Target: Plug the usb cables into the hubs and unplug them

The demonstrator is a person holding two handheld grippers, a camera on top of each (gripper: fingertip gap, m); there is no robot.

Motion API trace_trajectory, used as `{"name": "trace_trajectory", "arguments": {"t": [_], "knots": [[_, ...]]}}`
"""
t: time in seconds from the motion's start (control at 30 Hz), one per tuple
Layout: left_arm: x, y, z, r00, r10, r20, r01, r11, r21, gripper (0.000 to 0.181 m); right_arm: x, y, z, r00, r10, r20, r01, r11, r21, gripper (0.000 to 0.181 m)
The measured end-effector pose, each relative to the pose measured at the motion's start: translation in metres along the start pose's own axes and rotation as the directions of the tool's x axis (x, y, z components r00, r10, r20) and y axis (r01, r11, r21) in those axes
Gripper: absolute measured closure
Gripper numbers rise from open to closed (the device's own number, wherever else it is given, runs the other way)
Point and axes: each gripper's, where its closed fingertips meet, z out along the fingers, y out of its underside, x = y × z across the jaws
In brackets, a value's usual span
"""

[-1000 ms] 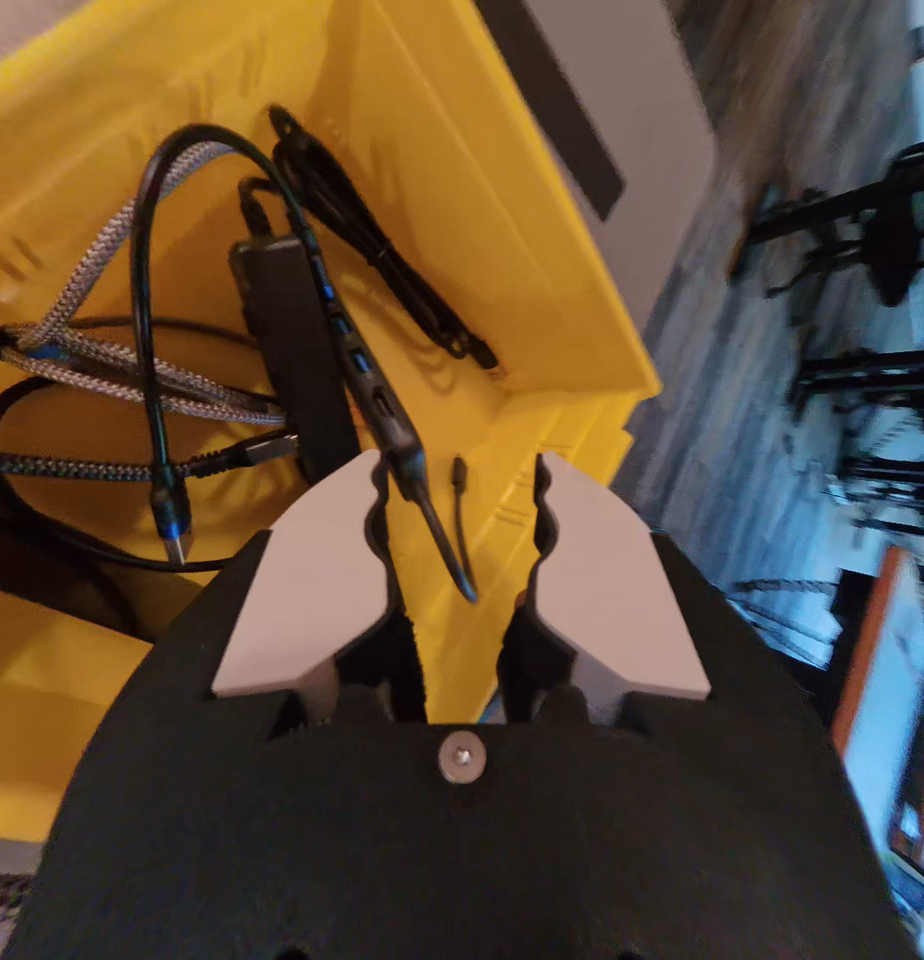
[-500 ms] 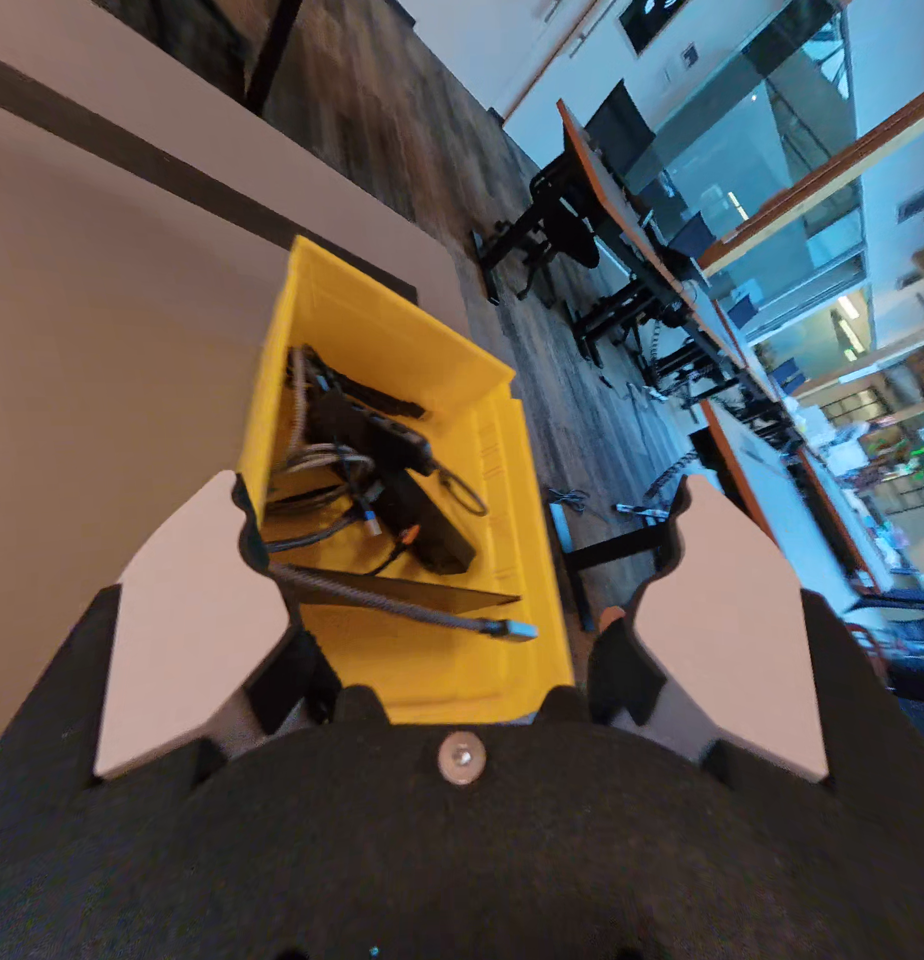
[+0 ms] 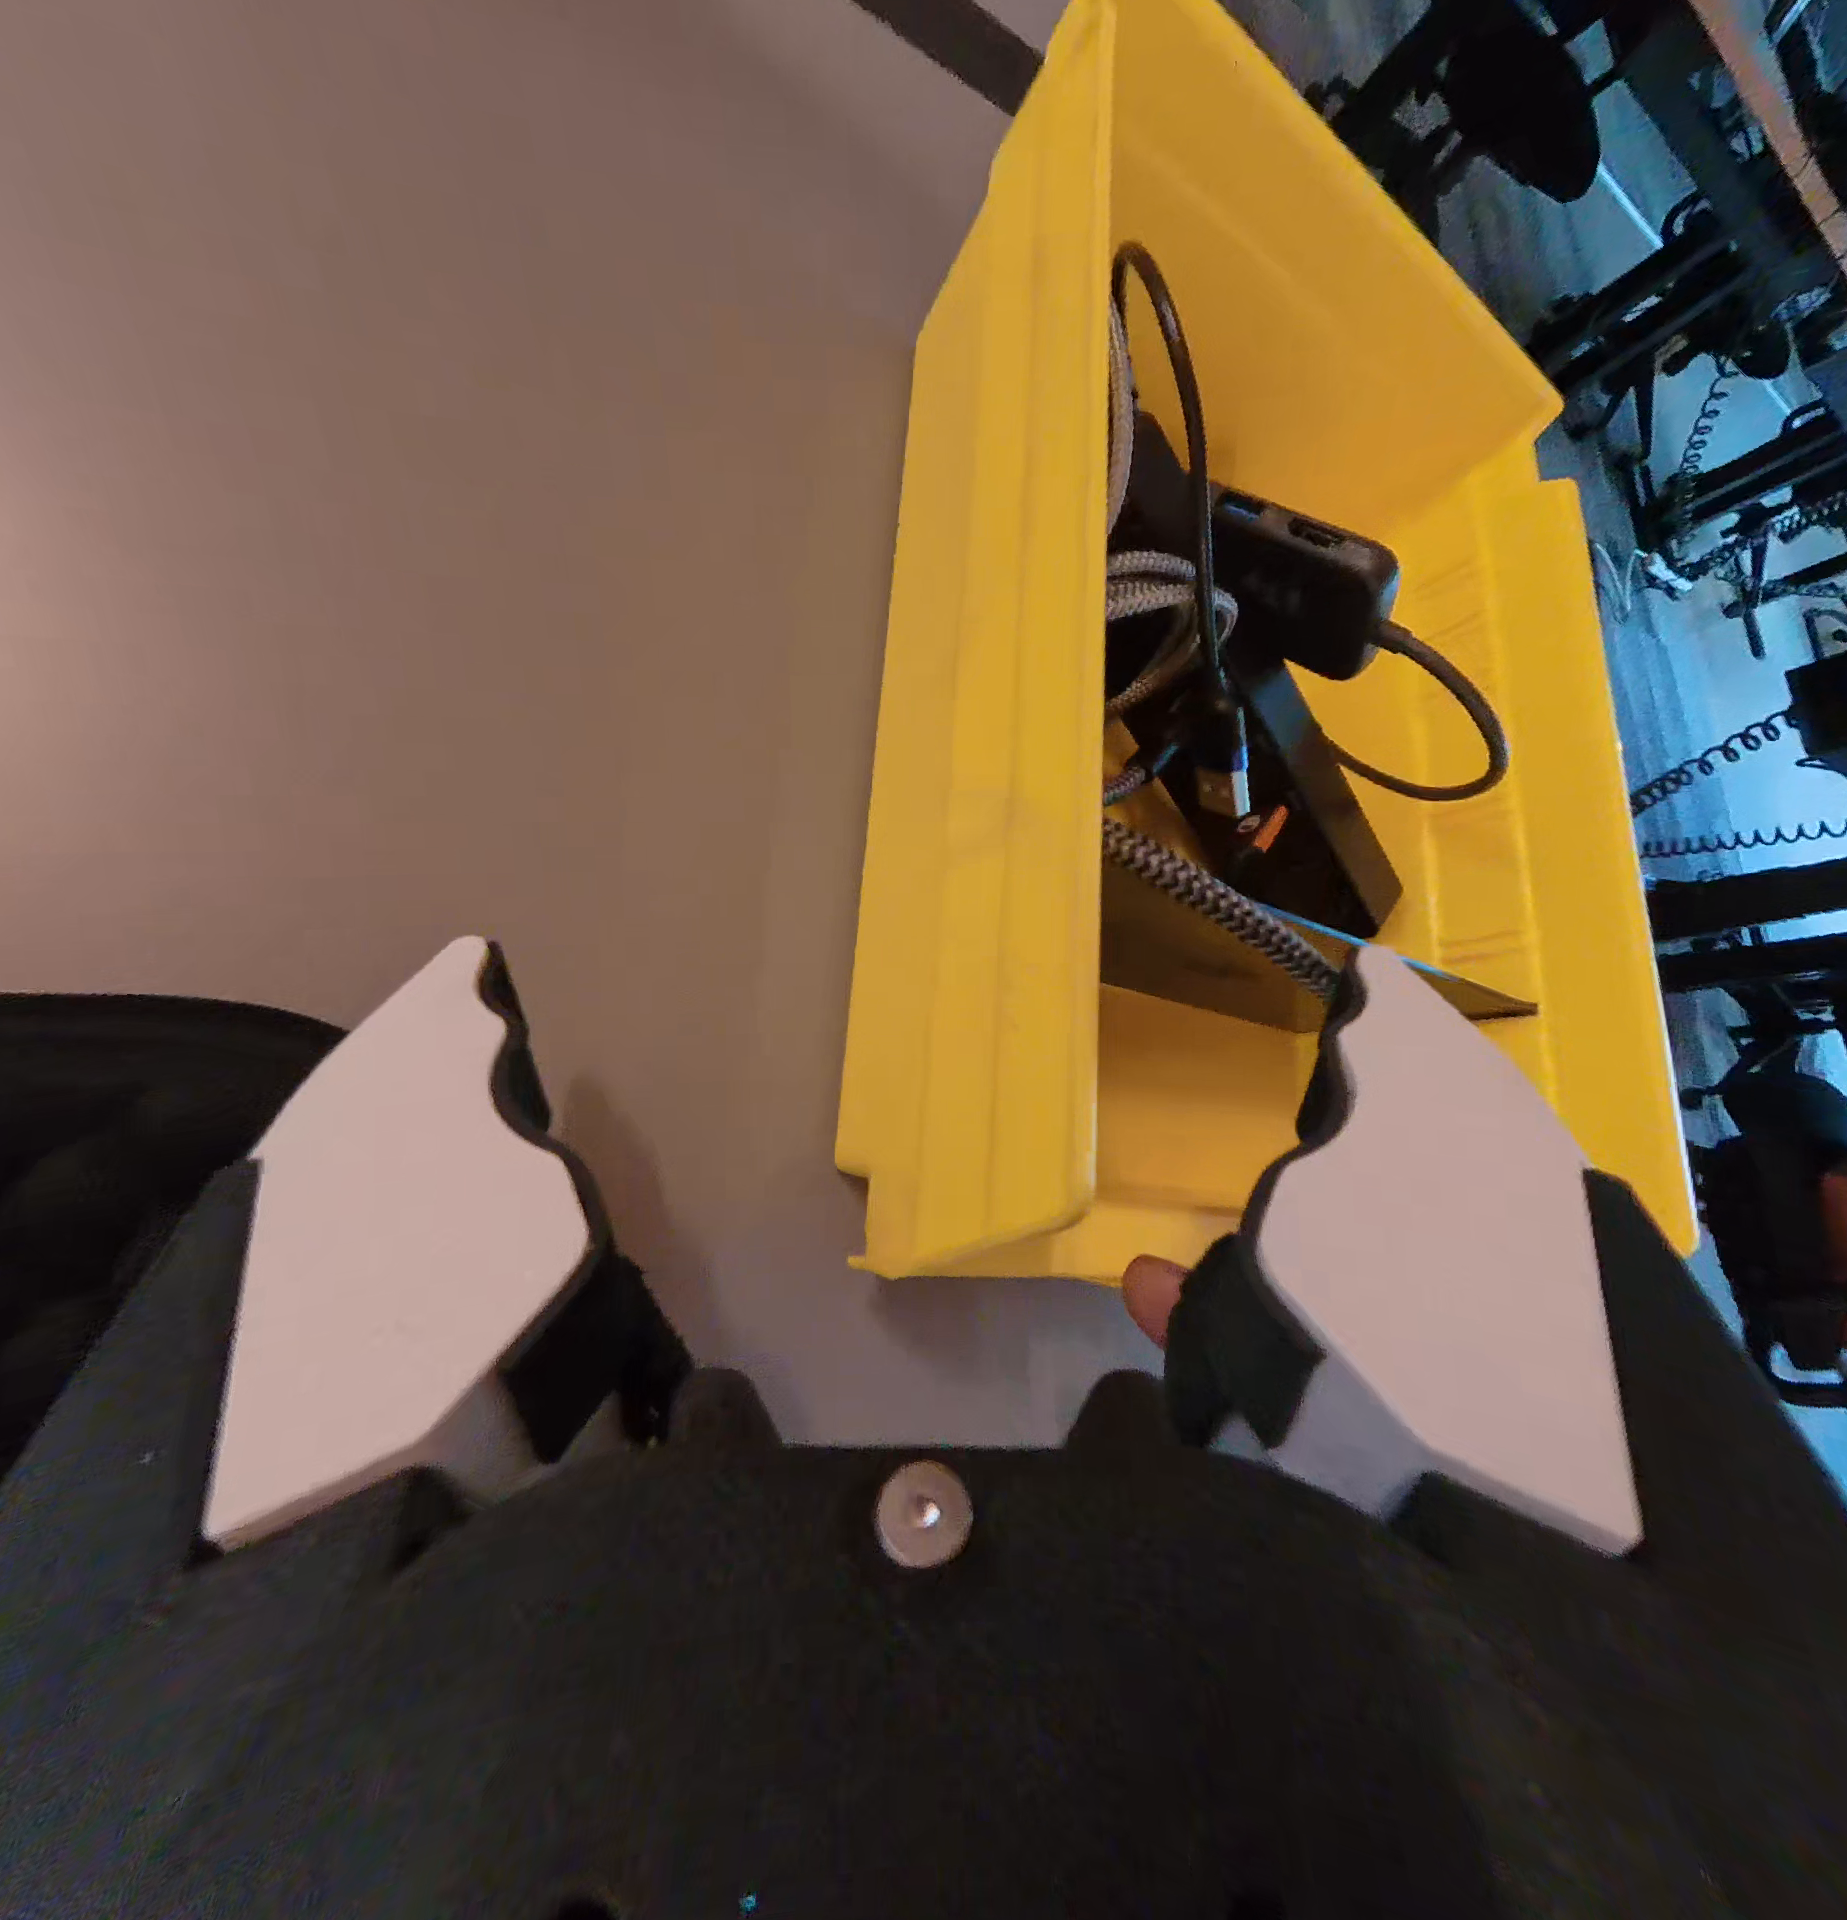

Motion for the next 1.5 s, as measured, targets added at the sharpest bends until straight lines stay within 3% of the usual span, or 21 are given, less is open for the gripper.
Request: {"name": "trace_trajectory", "arguments": {"t": [0.3,0.4,0.47,0.53,0.6,1.0,1.3,1.5], "knots": [[0.015,0.018,0.014,0.997,0.028,-0.078,-0.035,0.996,-0.087,0.092,0.032,0.009,-0.015,0.996,0.029,-0.084,-0.024,0.998,0.056,0.078],[0.018,0.023,0.017,0.995,0.034,-0.097,-0.043,0.994,-0.1,0.105,0.026,0.013,-0.03,0.99,0.113,0.081,-0.124,0.981,0.151,0.123],[0.022,0.024,0.019,0.992,0.027,-0.123,-0.039,0.995,-0.094,0.115,0.012,0.018,-0.033,0.958,0.163,0.237,-0.201,0.968,0.148,0.132],[0.029,0.024,0.022,0.987,0.016,-0.158,-0.03,0.996,-0.087,0.127,0.007,0.027,-0.021,0.959,0.137,0.248,-0.164,0.982,0.091,0.135],[0.024,0.023,0.026,0.993,0.02,-0.115,-0.028,0.997,-0.074,0.141,0.001,0.023,-0.01,0.967,0.069,0.246,-0.098,0.989,0.109,0.173],[0.035,0.0,0.046,0.99,-0.063,-0.128,0.063,0.998,-0.01,0.15,-0.081,-0.047,-0.011,0.92,-0.165,0.355,0.079,0.966,0.246,0.163],[0.071,-0.026,0.057,0.97,-0.101,-0.221,0.109,0.994,0.02,0.136,-0.159,-0.085,-0.04,0.861,-0.261,0.436,0.111,0.934,0.339,0.165],[0.077,-0.035,0.061,0.955,-0.133,-0.266,0.15,0.988,0.044,0.135,-0.223,-0.107,-0.072,0.796,-0.37,0.479,0.141,0.883,0.448,0.159]]}}
